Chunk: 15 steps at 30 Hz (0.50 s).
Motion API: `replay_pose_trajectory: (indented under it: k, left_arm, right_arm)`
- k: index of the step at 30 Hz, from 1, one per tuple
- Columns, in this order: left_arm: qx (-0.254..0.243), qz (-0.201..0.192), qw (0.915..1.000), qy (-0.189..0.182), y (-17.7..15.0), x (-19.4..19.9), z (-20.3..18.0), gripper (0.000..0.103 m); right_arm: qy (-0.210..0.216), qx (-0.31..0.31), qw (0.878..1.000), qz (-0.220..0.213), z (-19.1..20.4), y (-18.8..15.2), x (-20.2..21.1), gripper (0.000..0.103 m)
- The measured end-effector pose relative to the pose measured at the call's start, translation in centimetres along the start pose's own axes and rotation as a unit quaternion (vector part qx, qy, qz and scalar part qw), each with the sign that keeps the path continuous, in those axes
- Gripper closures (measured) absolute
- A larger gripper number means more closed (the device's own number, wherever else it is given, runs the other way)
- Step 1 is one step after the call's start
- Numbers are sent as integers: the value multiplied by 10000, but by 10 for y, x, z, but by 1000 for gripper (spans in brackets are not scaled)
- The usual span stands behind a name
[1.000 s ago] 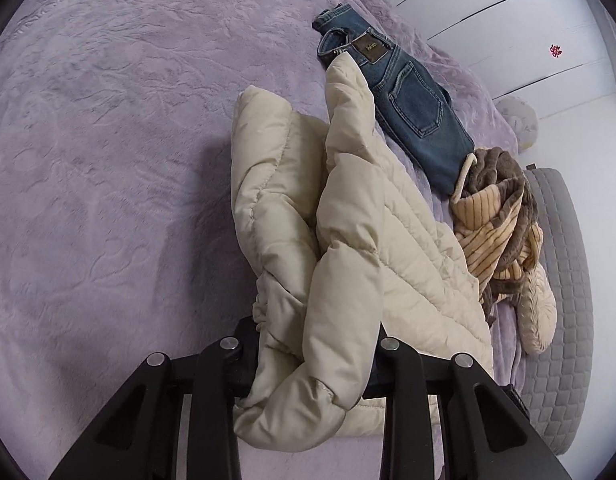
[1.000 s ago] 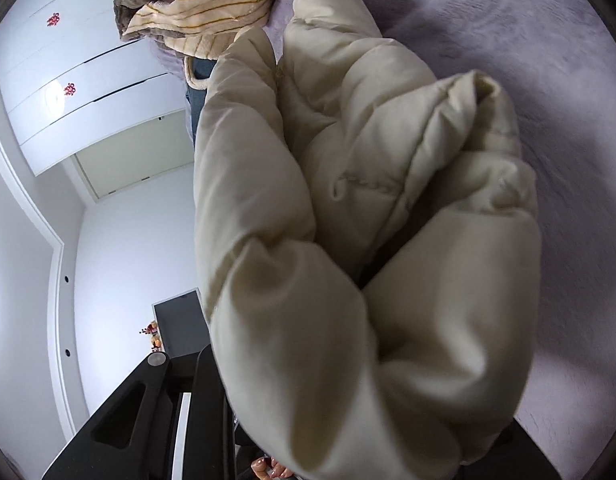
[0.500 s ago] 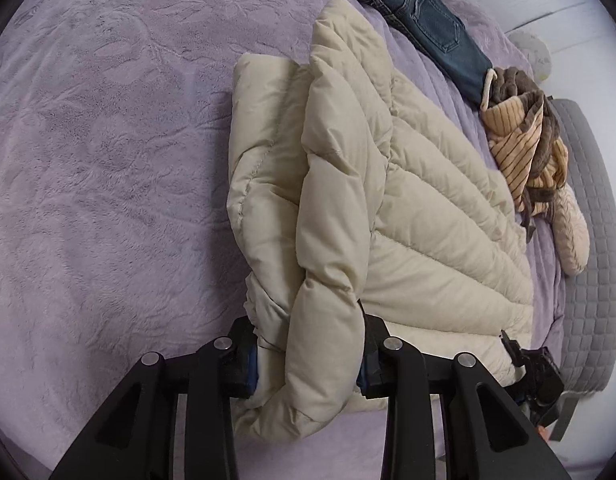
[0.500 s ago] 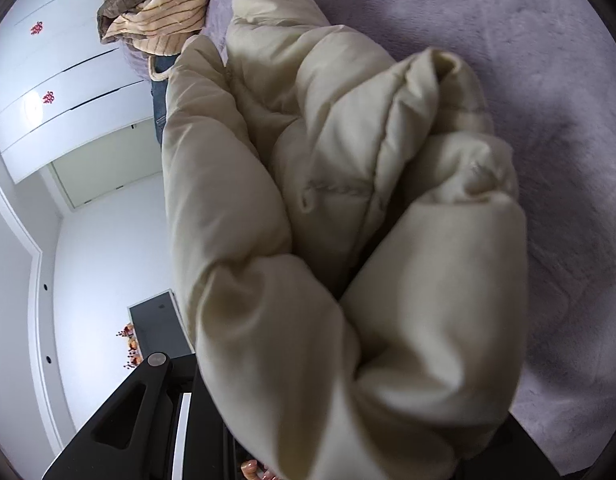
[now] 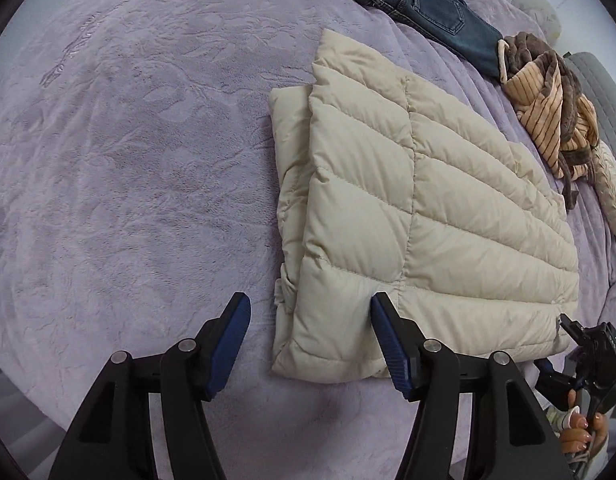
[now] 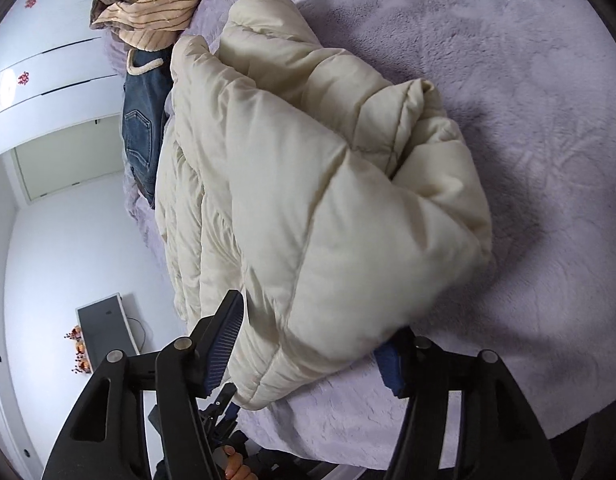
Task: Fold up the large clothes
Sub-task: 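Release the bundle with both tools and pull them back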
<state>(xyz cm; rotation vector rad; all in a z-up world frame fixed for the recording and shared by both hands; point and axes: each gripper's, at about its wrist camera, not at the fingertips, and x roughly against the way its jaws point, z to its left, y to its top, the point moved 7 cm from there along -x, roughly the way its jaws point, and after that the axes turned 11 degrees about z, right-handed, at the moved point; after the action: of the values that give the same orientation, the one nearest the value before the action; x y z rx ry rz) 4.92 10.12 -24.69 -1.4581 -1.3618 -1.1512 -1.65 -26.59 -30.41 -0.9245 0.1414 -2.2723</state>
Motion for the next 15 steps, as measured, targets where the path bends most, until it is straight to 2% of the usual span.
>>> replay_pose_trajectory:
  k: [2,4,5,8,15]
  left_arm:
    - [-13,-7,10000,69,-3,3,3,39]
    - [-26,-8,9999,157,-3,7,5,17]
    - [-29,-78,9998,202,-3,10,5,0]
    - [-138,-173,9993,302,-4,14,7,0]
    - [-267,-241,9979,537,4,14,2,0]
  right_arm:
    - [-160,75,9998,-1,2,-3,4,37]
    - [-346,193,9992,31,6,-7,6,37]
    - [-449,261,9986,48,8,-9,6,37]
    - [-751,490,9959,134,5,-28,14,37]
    - [-1210,943,9874,394,32,-23,-26,36]
